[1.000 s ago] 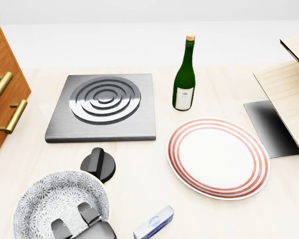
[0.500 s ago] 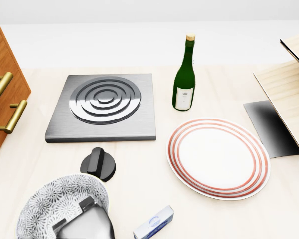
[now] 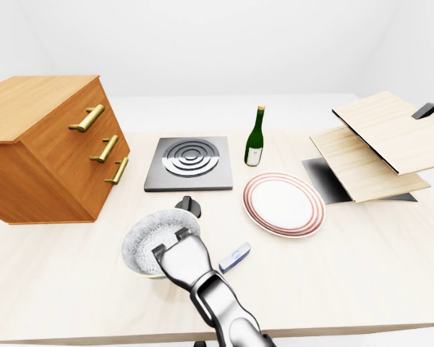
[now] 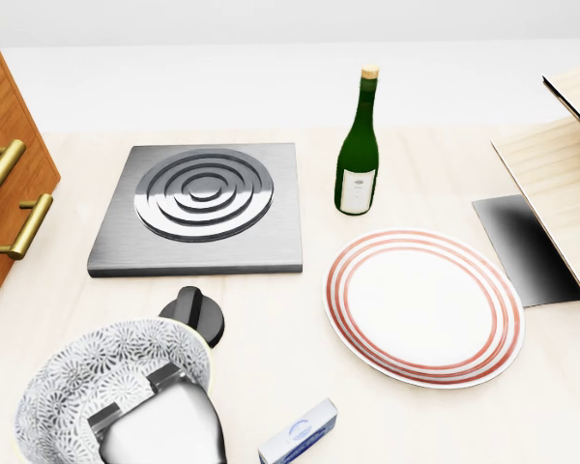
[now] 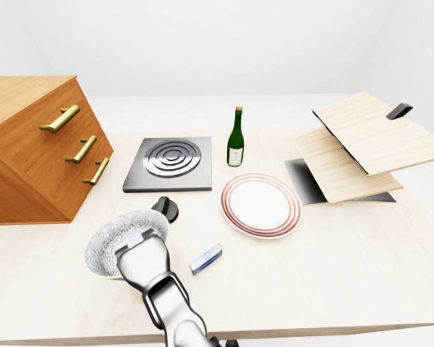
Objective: Pick up the akita bowl and put it on the plate.
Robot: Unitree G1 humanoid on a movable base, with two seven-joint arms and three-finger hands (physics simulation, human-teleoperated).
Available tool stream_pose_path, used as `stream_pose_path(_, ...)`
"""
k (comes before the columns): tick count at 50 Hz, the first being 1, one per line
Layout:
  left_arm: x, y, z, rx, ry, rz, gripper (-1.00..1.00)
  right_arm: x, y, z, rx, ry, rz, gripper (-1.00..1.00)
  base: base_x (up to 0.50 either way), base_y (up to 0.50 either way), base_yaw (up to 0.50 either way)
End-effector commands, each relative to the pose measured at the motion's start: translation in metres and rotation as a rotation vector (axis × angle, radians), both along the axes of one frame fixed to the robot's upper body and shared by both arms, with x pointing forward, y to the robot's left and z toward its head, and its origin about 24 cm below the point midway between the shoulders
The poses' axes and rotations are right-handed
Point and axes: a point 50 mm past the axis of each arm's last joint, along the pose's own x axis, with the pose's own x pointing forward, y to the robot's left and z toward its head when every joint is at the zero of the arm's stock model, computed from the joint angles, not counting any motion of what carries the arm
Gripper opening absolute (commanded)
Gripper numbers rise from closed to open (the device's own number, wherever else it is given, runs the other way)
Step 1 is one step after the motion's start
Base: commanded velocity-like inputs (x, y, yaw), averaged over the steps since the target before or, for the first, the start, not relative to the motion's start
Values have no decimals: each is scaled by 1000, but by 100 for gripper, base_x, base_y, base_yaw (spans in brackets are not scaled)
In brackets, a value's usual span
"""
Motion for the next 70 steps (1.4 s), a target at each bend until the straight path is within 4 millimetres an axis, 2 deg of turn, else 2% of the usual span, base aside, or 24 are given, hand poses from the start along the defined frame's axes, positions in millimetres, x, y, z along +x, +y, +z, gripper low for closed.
stream_pose_path(1,0,0,0,1,0,0,100,-3,-3,22,66,-117,-4,-100,0,0,0)
stream_pose_path(5,0,0,0,0,0,0,100,0,-7,36,57,-196,-35,-100,0,0,0)
stream_pose_path(9,0,0,0,2,3,-1,100,4,-9,42,-10,-256,-59,-100,0,0,0)
stream_pose_path(12,0,0,0,2,3,0,100,6,-11,42,-38,-229,-73,-100,0,0,0)
stream_pose_path(17,0,0,0,3,3,-1,100,15,-20,57,1,-237,-127,-100,0,0,0)
stream_pose_path(22,0,0,0,4,5,0,100,23,-24,55,6,-171,-142,-100,0,0,0)
stream_pose_path(23,0,0,0,5,5,0,100,24,-26,58,12,-204,-148,-100,0,0,0)
stream_pose_path(31,0,0,0,7,6,2,100,43,-47,60,-73,-184,-247,-100,0,0,0)
stream_pose_path(52,0,0,0,10,7,3,100,80,-111,61,20,-137,-426,-100,0,0,0)
stream_pose_path(70,0,0,0,12,10,1,100,99,-157,62,62,-178,-534,-100,0,0,0)
